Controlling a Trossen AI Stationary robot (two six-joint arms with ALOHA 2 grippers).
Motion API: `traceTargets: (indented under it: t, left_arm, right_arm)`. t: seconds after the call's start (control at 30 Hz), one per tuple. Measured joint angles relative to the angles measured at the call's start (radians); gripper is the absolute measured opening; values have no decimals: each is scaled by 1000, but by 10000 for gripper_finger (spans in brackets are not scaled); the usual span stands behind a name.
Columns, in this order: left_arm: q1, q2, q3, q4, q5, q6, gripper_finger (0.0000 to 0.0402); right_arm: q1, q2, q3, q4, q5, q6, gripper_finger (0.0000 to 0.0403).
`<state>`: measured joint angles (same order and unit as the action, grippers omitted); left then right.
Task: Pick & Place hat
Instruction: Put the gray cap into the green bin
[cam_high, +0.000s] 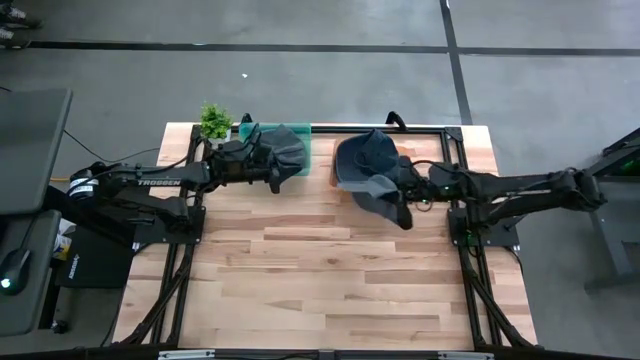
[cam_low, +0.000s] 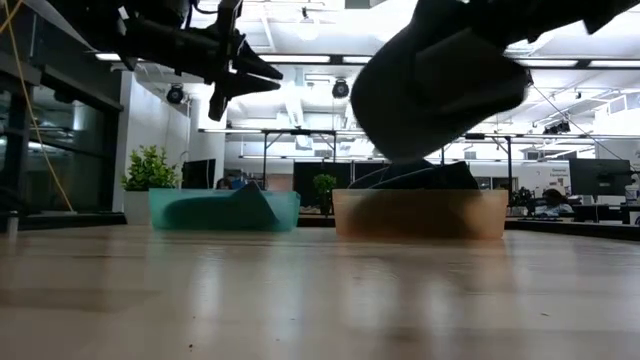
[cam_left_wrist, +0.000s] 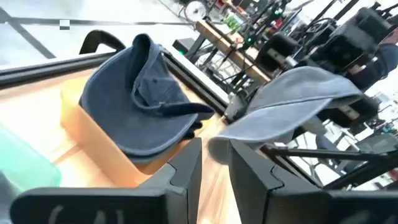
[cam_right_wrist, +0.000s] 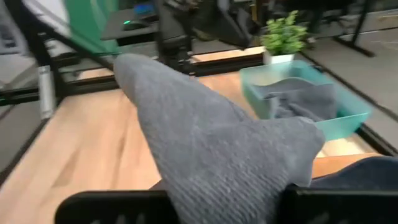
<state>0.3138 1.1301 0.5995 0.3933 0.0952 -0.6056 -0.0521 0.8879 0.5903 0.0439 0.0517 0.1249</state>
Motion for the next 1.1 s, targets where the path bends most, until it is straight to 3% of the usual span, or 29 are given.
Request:
traceTargets:
  t: [0.27, 0.5, 0.73, 0.9, 1.1]
  left_arm:
    - [-32, 69, 0, 8, 44, 24, 76]
    - [-112, 196, 0, 146, 47, 216, 76]
    - [-169, 314, 0, 390, 94, 435, 80]
    - [-198, 394, 3, 556, 46, 507, 115]
    - [-196, 460, 61, 582, 24, 498, 182]
  right_arm:
    - [0, -100, 0, -62, -138, 2, 0]
    - [0, -108, 52, -92, -185, 2, 0]
    - [0, -106, 107, -133, -227, -8, 0]
    - [0, -106, 133, -183, -227, -21, 0]
    - [1, -102, 137, -189, -227, -20, 0]
